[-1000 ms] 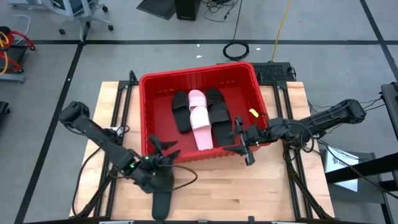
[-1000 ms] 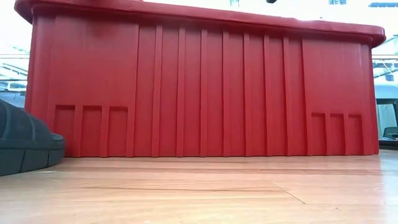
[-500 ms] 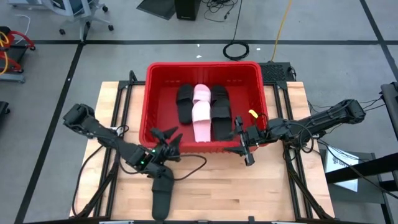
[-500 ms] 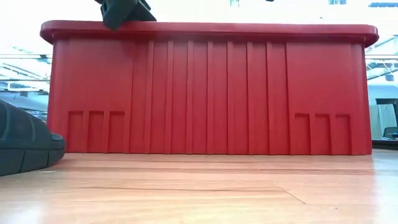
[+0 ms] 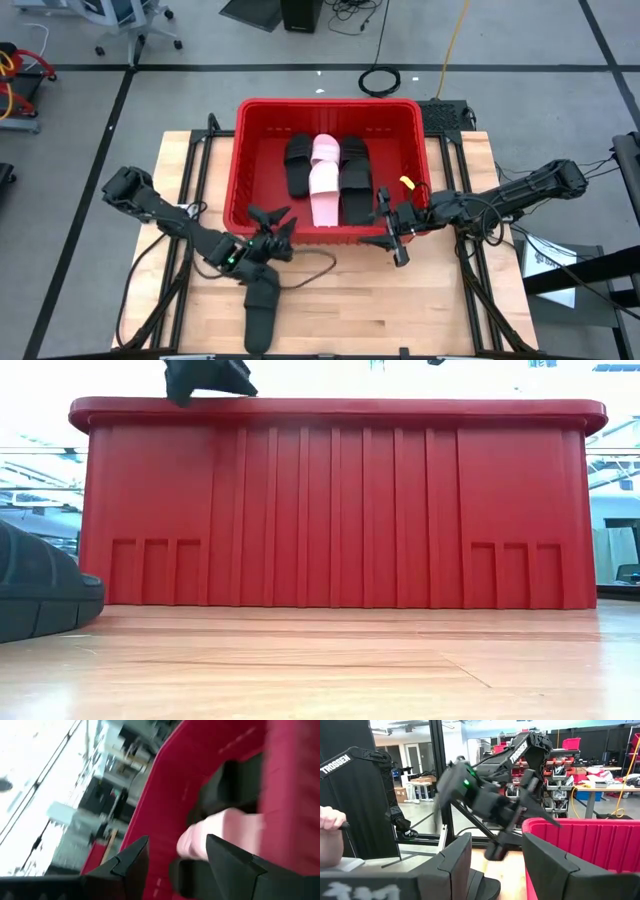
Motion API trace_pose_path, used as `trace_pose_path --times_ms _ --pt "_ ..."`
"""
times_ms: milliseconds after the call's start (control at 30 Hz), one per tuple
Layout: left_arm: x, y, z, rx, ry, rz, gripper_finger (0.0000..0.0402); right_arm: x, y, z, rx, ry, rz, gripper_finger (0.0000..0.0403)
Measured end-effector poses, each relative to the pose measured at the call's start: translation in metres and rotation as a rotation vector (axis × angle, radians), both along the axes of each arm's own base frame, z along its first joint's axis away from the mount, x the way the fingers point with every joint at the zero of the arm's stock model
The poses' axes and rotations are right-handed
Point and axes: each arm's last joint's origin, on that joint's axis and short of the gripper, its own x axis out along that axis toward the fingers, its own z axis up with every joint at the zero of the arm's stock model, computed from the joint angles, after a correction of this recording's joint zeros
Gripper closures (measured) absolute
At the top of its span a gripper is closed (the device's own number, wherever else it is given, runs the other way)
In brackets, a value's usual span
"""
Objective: Pick and place slides into bin
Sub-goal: Put the black slide into the red bin
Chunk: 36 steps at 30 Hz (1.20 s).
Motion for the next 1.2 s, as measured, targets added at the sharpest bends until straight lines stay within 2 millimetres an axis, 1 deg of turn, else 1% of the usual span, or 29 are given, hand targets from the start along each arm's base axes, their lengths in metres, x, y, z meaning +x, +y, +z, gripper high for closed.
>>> trace_pose_path --times_ms 100,267,433,600,700,767,933,1033,1133,1200 --pt "-0.004 -0.018 0.010 -0.001 -0.034 -0.077 0.0197 0.000 0.001 0.000 -0.001 0.004 0.003 0.0238" --pt "-0.018 -0.043 0.029 -0.016 -0.106 -0.176 0.0197 -0.001 0.002 0.000 -0.002 0.003 0.009 0.0238" --pt "-0.039 -0.067 0.035 -0.033 -0.106 -0.306 0.0197 -0.001 0.002 0.001 0.001 -0.005 0.009 0.0238" --pt "-0.057 -0.090 0.033 -0.064 -0.075 -0.465 0.0197 -0.001 0.003 0.001 0.003 -0.012 0.014 0.0238" --pt "-0.066 -0.103 0.032 -0.143 -0.038 -0.637 0.0197 -0.001 0.003 0.003 0.007 -0.025 0.015 0.0238" --pt "-0.072 -0.110 0.031 -0.201 -0.029 -0.715 0.0197 -0.001 0.003 0.003 0.007 -0.026 0.015 0.0238" --pt "-0.079 -0.119 0.028 -0.433 -0.037 -0.805 0.0197 -0.002 0.006 0.003 0.007 -0.027 0.024 0.0238" --pt "-0.081 -0.124 0.025 -0.618 -0.010 -0.874 0.0197 -0.002 0.007 0.003 0.008 -0.027 0.029 0.0238" --pt "-0.079 -0.128 0.019 -0.805 0.009 -0.873 0.0197 -0.003 0.009 0.003 0.024 -0.023 0.039 0.0238" --pt "-0.078 -0.130 0.011 -0.866 0.034 -0.846 0.0197 -0.003 0.011 0.003 0.033 -0.020 0.048 0.0238"
